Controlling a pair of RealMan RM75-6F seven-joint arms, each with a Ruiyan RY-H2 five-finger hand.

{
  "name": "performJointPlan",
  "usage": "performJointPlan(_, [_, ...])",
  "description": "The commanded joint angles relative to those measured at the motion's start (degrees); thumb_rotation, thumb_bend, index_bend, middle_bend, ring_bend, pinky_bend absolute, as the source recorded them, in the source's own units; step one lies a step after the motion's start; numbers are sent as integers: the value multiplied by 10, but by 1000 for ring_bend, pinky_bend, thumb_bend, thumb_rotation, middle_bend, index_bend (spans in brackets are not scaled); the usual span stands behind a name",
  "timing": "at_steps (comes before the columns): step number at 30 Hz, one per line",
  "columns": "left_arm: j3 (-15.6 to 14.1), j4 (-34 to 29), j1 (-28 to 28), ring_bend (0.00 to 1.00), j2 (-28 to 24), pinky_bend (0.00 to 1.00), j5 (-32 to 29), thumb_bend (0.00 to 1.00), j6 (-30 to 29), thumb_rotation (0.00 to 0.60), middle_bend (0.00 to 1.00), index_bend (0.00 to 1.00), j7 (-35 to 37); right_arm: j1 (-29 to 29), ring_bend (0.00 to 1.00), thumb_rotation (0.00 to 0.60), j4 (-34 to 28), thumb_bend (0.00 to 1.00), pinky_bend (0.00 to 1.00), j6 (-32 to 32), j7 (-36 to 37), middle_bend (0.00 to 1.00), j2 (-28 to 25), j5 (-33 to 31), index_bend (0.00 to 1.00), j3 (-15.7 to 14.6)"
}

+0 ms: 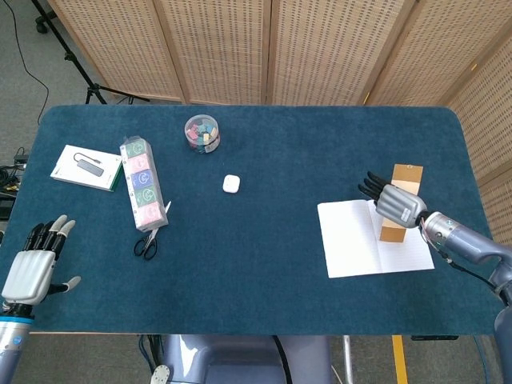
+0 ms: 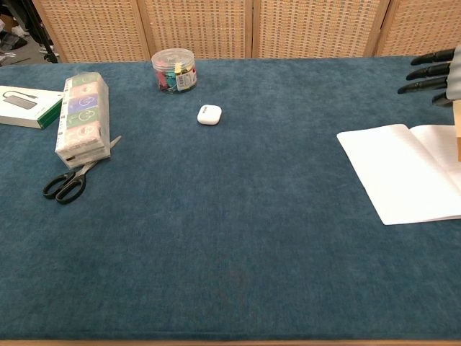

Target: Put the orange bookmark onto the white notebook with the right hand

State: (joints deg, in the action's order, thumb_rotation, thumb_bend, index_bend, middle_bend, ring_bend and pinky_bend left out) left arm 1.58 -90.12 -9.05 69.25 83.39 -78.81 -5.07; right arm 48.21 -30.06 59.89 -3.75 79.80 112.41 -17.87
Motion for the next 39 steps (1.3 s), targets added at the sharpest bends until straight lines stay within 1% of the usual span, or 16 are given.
performJointPlan(1, [0,0,-1,0,1,0,-1,0,2,600,0,0,-2,-6,0,600,18,158,0,18,22,33,9,15,433,-16])
performJointPlan(6, [-2,1,-3,0,3,0,-1,0,7,600,0,0,-6,1,0,600,23,168,0,40,25,33,11,47,433,-41])
performJointPlan(8, [-2,1,-4,0,3,0,-1,0,8,600,0,0,-6,2,0,600,27,181,0,43,25,33,13,53,433,-47])
performJointPlan(19, [-2,2,-4,0,2,0,-4,0,10,600,0,0,-1,7,0,600,29,180,0,36,27,33,22,62,433,-58])
performJointPlan(25, [-2,4,-4,0,3,0,-6,0,11,600,0,0,-2,11,0,600,29,181,0,27,26,30,14,70,433,-70])
performJointPlan(27, [-2,5,-4,0,3,0,-9,0,13,600,0,0,-2,10,0,600,34,180,0,21,23,31,9,77,433,-81])
performJointPlan(39, [-2,5,-6,0,6,0,-8,0,14,600,0,0,-7,-3,0,600,52,181,0,26,23,30,13,81,433,-90])
